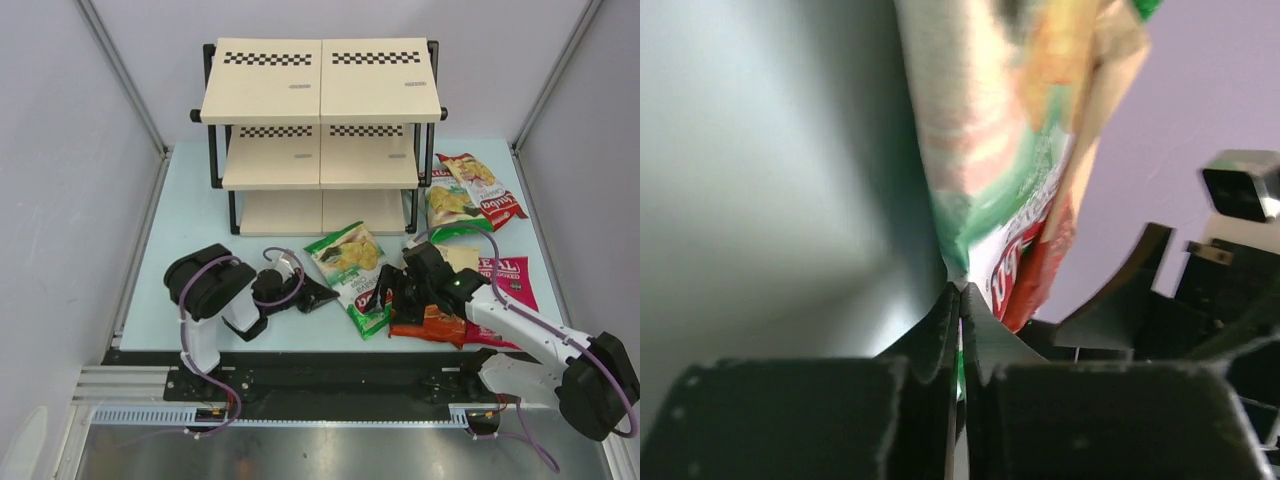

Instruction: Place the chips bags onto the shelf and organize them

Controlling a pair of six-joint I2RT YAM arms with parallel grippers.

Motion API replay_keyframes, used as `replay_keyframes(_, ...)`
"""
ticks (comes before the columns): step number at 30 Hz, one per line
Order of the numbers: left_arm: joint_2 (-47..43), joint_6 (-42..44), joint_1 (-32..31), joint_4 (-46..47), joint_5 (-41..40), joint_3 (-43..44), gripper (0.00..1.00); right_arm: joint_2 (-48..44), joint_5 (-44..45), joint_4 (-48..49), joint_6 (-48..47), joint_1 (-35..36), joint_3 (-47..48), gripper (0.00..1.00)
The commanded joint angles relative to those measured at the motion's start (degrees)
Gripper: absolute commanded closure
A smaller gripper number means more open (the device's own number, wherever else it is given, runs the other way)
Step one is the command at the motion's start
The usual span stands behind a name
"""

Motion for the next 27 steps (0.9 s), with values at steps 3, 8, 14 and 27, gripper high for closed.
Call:
replay_keyframes(3,-9.58,6.42,2.18,-8.76,-1.05,1.84,0.91,1.43,-2.03,5.35,1.57,-0.56,0.16,0.16)
replay_keyframes(8,-7.49,9.33,2.27,-11.96,0.45,6.15,0.34,1.44,-2.91,5.53,0.87,-1.87,0.08,0.16)
replay_keyframes(14,-0.63,7.58,1.92,-7.39,0.8,10.1,0.33,1.26,-3.79,4.56,-0.01,-3.54,0.08,0.17)
replay_keyframes(27,-13.68,5.99,3.32,-14.84,-5.43,3.53,1.0,4.5,-7.04,9.57,1.66,-4.6,0.08,0.21)
